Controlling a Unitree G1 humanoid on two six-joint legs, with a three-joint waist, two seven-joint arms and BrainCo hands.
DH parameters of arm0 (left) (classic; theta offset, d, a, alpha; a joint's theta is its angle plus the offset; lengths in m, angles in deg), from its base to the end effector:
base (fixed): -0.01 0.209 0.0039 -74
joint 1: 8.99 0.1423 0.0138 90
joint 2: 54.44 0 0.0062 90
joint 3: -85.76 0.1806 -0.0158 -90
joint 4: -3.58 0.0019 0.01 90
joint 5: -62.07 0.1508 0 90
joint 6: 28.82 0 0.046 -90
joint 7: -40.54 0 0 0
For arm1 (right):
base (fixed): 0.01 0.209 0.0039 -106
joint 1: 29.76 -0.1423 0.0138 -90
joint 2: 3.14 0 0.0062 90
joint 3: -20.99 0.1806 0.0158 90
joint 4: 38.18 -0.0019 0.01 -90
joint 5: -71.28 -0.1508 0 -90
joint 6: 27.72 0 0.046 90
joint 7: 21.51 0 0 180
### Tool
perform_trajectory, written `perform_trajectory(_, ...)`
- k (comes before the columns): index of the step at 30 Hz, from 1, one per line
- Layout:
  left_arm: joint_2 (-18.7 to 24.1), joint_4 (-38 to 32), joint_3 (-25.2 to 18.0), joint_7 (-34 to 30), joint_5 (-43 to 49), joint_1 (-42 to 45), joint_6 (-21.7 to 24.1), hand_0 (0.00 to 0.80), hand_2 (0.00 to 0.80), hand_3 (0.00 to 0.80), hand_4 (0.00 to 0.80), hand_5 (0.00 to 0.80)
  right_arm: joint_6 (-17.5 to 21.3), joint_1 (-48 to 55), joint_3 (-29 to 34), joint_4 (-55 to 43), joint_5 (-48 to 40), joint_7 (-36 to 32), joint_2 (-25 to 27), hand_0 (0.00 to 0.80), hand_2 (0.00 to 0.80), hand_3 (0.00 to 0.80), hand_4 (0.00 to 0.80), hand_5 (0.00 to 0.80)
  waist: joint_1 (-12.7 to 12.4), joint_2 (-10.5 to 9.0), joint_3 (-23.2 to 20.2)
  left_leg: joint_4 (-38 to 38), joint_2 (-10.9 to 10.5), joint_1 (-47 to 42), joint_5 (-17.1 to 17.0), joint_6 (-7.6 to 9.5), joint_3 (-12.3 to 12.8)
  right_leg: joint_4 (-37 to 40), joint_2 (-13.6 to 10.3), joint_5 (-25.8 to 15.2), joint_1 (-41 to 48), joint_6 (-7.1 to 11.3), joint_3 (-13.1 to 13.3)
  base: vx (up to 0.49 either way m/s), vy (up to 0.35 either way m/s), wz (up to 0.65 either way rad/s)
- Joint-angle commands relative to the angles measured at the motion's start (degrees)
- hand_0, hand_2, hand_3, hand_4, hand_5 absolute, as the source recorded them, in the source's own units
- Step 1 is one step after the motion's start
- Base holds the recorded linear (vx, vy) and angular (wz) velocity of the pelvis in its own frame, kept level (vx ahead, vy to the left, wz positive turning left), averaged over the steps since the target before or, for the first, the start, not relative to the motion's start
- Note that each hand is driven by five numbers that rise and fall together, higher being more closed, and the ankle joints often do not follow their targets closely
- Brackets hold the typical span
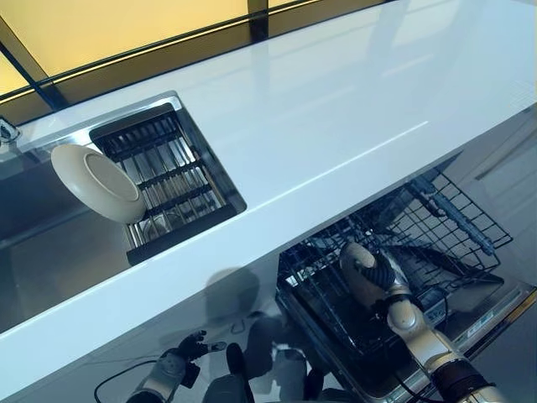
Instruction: Take plates into dishwasher
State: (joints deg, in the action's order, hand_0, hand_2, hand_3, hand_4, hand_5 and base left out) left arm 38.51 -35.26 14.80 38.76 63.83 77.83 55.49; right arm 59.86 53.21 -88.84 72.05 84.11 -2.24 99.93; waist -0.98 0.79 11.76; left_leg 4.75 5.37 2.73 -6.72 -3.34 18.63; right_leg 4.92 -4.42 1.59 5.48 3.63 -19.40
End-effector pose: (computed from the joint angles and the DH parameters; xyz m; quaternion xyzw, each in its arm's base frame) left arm 0.1450 0.2182 -0.0932 0.2324 0.4649 -0.0858 0.8500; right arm 0.2223 -0.2091 0.0035 -0.4092 0.0875 -0.0243 0.9079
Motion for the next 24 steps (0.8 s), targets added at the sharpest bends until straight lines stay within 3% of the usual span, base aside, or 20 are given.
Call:
perform_trajectory(1, -0.11, 4.38, 1.0, -0.64, 2.58, -4.26, 1.82, 0.0, 0.0, 0.0, 0.0, 0.0, -0.46, -4.1, -1.84, 5.08, 3.24, 1.36, -1.41, 0.8, 0.8, 0.8, 0.8, 0.8, -2.05, -1.63, -1.75, -0.62, -0.86, 4.02, -0.16, 0.31, 0.34, -5.11, -1.04, 1.21, -1.01, 0.75, 1.85, 0.0, 0.0, 0.0)
perform_trajectory(6, -0.6, 5.77, 1.43, -0.62, 3.02, -5.2, 2.38, 0.0, 0.0, 0.0, 0.0, 0.0, -3.11, -5.99, -3.28, 9.96, 3.92, 0.69, -2.5, 0.8, 0.8, 0.8, 0.8, 0.8, -2.57, -1.74, -1.91, -0.49, -1.1, 3.95, 0.06, 0.42, -0.34, -5.35, -1.23, 1.29, -1.12, 0.74, 1.65, 0.027, -0.014, 0.02)
perform_trajectory(24, -2.35, 9.93, 3.55, 0.22, 3.27, -8.05, 3.98, 0.0, 0.0, 0.0, 0.0, 0.0, -5.2, -11.1, -4.54, 23.23, 5.07, 5.07, -5.86, 0.8, 0.8, 0.8, 0.8, 0.8, -4.07, -1.46, -1.7, -0.46, -1.75, 4.63, 0.1, 0.62, -2.49, -5.94, -1.53, 1.46, -1.67, 0.63, 1.43, 0.014, -0.008, 0.06)
